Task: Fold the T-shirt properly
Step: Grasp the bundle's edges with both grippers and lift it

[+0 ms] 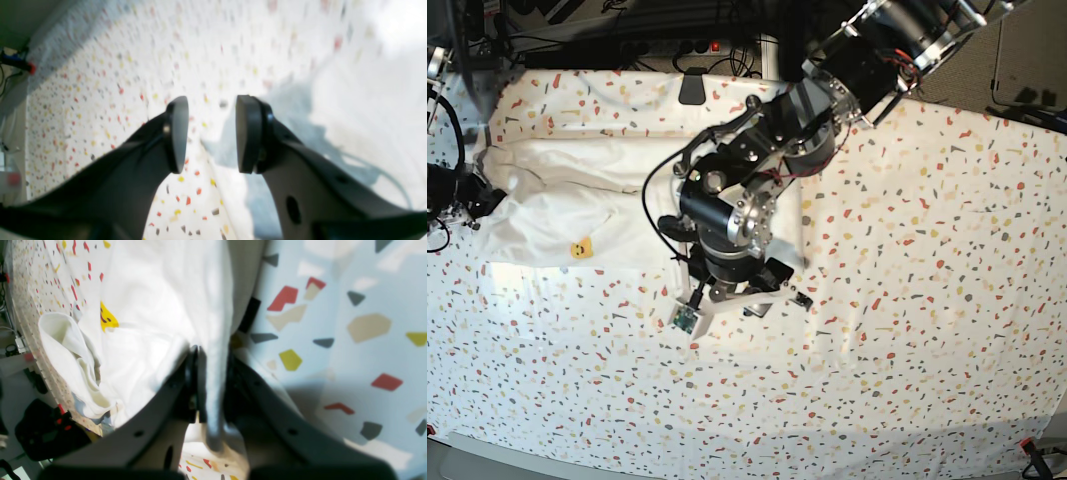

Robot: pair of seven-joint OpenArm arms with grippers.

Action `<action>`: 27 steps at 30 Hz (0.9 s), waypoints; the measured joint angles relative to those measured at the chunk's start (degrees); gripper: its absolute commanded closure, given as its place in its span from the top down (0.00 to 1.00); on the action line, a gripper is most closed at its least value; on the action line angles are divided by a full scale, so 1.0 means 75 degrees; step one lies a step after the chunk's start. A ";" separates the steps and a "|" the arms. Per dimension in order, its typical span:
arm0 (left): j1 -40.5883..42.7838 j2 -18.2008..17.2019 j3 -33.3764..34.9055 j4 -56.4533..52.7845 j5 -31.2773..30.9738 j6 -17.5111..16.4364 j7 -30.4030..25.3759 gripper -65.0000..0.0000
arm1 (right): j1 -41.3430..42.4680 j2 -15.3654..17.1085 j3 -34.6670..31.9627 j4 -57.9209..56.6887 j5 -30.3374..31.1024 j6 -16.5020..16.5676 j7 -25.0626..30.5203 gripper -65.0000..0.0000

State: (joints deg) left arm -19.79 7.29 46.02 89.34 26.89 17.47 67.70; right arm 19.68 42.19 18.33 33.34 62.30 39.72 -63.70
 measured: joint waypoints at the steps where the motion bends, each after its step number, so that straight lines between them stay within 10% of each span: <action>1: 0.0041 -0.0058 0.0000 0.0000 -0.0003 0.0009 -0.0017 0.36 | 0.0003 0.0000 0.0000 0.0000 0.0003 0.0000 0.0000 0.00; 15: 0.1186 -0.1037 -0.0017 0.0003 -0.0067 -0.0087 -0.0256 0.36 | 0.0003 0.0000 0.0000 0.0938 0.2766 0.0006 -0.2183 0.00; 27: 0.1600 -0.1046 -0.0029 0.0003 0.1279 -0.0122 -0.0140 0.36 | 0.0017 -0.0373 0.0000 0.2588 0.2742 0.0003 -0.2235 0.00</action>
State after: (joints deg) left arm -7.79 -0.56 45.80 89.36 36.49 16.56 66.65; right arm 19.81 39.40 18.33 52.75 82.87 39.75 -80.47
